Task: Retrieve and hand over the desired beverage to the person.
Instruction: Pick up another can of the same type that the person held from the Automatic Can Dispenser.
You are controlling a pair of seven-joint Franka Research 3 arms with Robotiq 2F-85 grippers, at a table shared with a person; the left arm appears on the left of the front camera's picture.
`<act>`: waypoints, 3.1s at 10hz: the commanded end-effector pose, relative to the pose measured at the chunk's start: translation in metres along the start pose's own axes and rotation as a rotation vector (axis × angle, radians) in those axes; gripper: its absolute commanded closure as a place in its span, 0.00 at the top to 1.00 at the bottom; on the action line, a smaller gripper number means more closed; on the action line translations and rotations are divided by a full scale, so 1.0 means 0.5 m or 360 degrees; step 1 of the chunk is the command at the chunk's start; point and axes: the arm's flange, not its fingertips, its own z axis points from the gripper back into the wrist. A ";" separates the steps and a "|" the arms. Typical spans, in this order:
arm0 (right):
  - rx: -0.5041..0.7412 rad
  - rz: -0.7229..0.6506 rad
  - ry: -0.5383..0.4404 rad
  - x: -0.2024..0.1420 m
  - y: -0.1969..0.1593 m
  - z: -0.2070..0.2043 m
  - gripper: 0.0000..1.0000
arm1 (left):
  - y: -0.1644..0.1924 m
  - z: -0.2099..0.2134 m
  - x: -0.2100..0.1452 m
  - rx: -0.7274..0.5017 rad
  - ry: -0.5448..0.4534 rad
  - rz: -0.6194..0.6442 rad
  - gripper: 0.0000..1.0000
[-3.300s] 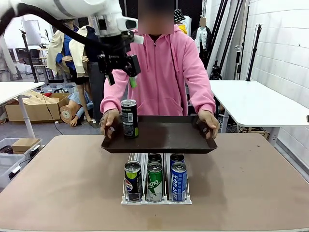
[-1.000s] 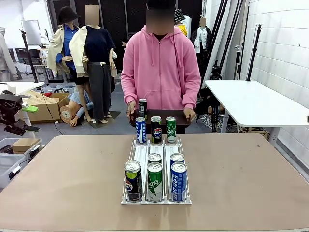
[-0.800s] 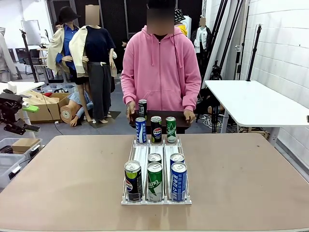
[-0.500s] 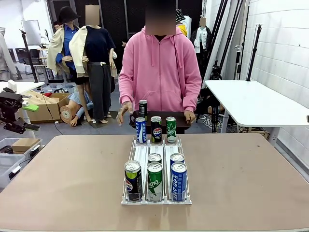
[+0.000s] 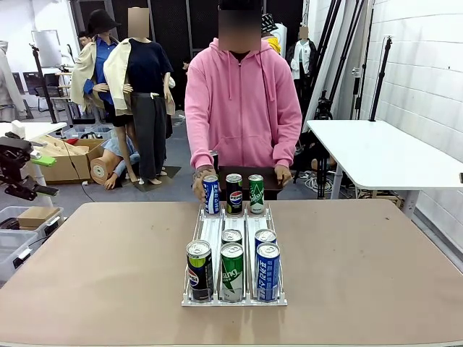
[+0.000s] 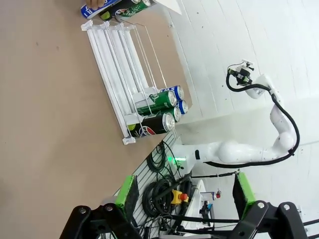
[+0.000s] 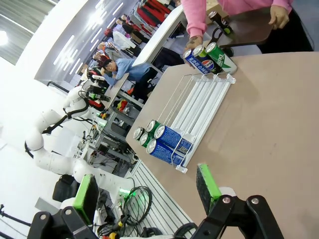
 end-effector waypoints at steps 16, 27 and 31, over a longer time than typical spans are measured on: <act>0.0027 0.0018 -0.0024 -0.001 0.001 -0.003 1.00 | 0.062 0.117 0.014 -0.0165 0.0047 0.0102 1.00; 0.0027 0.0018 -0.0024 -0.001 0.001 -0.003 1.00 | 0.062 0.117 0.014 -0.0165 0.0047 0.0102 1.00; 0.0027 0.0018 -0.0024 -0.001 0.001 -0.003 1.00 | 0.062 0.117 0.014 -0.0165 0.0047 0.0102 1.00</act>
